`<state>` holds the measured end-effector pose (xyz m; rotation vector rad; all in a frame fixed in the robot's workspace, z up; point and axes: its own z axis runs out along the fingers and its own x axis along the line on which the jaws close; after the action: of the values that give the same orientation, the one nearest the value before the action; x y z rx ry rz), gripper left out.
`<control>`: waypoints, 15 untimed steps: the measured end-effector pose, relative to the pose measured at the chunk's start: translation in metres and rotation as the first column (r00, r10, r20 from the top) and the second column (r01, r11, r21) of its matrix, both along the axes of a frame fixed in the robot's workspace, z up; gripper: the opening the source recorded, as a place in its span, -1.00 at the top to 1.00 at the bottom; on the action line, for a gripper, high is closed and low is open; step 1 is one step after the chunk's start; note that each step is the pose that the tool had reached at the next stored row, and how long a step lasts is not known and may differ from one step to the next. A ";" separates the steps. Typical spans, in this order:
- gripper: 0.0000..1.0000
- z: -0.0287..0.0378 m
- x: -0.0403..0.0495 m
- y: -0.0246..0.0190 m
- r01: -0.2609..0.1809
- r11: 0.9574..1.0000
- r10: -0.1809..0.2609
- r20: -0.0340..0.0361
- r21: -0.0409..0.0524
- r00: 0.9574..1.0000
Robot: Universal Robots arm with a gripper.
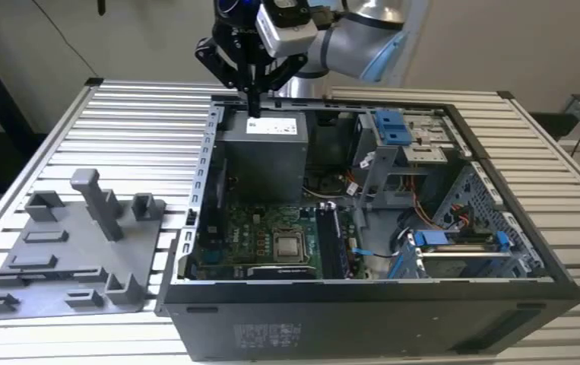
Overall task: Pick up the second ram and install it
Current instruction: 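Reach for the second ram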
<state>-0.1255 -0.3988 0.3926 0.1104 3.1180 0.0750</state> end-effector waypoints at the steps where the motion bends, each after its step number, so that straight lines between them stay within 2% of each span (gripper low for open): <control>1: 0.79 0.0000 -0.0011 0.0000 0.000 1.000 0.000 0.000 0.000 1.000; 9: 0.79 -0.0002 -0.0091 0.0000 0.000 1.000 0.000 0.000 0.000 1.000; 15: 0.79 -0.0007 -0.0198 0.0000 0.000 1.000 0.000 0.000 -0.001 1.000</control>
<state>-0.1453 -0.3988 0.3919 0.1103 3.1180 0.0741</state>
